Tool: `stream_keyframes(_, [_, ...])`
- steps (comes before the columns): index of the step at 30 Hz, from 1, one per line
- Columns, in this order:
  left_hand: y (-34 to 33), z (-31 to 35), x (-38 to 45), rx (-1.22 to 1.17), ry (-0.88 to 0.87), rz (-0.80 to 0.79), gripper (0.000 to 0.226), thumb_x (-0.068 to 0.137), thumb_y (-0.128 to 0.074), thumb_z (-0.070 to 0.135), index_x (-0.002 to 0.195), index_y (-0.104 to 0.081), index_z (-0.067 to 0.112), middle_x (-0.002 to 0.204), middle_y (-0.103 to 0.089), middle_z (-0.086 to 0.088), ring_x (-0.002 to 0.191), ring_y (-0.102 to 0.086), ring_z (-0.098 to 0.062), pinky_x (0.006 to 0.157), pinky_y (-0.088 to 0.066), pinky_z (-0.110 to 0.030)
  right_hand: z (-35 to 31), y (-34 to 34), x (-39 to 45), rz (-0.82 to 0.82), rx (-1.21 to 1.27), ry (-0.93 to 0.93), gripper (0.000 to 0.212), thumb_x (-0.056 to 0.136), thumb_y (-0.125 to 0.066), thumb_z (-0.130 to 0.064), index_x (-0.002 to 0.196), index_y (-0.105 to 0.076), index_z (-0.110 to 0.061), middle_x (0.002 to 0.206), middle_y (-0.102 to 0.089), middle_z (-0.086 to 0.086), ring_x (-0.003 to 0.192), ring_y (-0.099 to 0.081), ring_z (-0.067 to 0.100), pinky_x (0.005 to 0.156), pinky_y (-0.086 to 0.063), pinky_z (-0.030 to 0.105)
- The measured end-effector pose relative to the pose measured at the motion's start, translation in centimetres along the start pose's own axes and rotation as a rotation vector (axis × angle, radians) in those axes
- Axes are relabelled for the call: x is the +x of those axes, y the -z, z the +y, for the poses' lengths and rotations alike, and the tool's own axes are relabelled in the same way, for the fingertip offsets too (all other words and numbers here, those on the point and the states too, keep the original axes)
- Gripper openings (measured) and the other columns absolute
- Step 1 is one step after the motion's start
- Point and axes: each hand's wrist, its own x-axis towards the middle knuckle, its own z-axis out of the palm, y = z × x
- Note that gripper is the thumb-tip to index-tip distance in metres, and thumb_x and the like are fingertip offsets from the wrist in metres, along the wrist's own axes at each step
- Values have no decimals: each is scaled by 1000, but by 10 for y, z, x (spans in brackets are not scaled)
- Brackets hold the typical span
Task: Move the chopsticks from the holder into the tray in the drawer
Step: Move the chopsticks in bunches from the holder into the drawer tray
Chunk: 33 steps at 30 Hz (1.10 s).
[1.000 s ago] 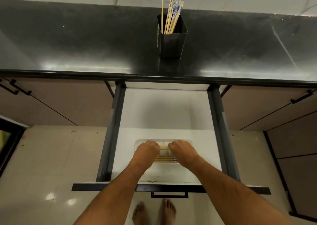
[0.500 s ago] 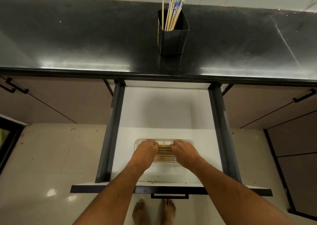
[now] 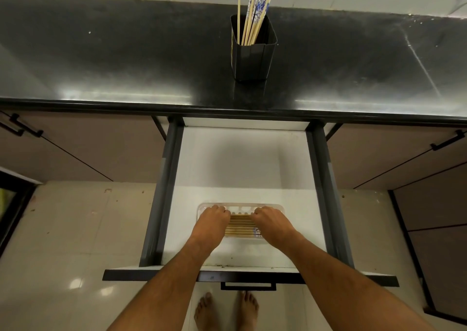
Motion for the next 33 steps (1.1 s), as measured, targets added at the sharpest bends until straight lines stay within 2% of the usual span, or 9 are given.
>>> stream_keyframes(14, [-4,3,-7,-11,35,34,36,95,-66,20,131,-59,17,128,-64,-5,114,-59,-20,102,-49,-34,3,-1,-7,23,70,-62,28,84,-60,4,110,-67,-7,108,-68,12,102,-63,27,85,-52,35])
stream_keyframes(19, [-1,3,-11,7,32,31,34,96,-64,22,130,-59,16,127,-64,-6,112,-60,-20,100,-50,-33,2,-2,-10,1,94,-62,30,90,-62,-1,119,-65,-9,113,-67,10,106,-62,25,88,-53,35])
stream_keyframes(22, [2,2,-13,-8,20,49,34,97,-64,22,130,-59,16,127,-64,-5,113,-60,-20,101,-49,-33,3,4,-12,30,100,-73,30,86,-60,4,112,-66,-9,109,-68,9,102,-63,25,86,-51,34])
stream_keyframes(24, [7,1,-15,-8,-5,73,30,97,-63,21,126,-60,16,124,-65,-5,110,-61,-19,100,-50,-31,5,8,-14,62,94,-72,30,81,-57,8,105,-66,-8,104,-69,10,97,-63,27,83,-49,36])
stream_keyframes(29, [31,1,-20,24,-123,163,20,98,-60,20,117,-64,14,114,-69,-5,99,-63,-19,92,-52,-29,8,27,-18,113,69,-59,31,84,-58,7,110,-65,-7,104,-69,9,92,-61,25,80,-52,34])
stream_keyframes(33, [55,-1,-17,49,-176,247,19,92,-60,5,108,-69,9,100,-72,-8,87,-65,-20,84,-56,-31,13,45,-20,167,65,-76,35,83,-64,7,116,-65,-4,110,-69,12,98,-63,28,86,-54,37])
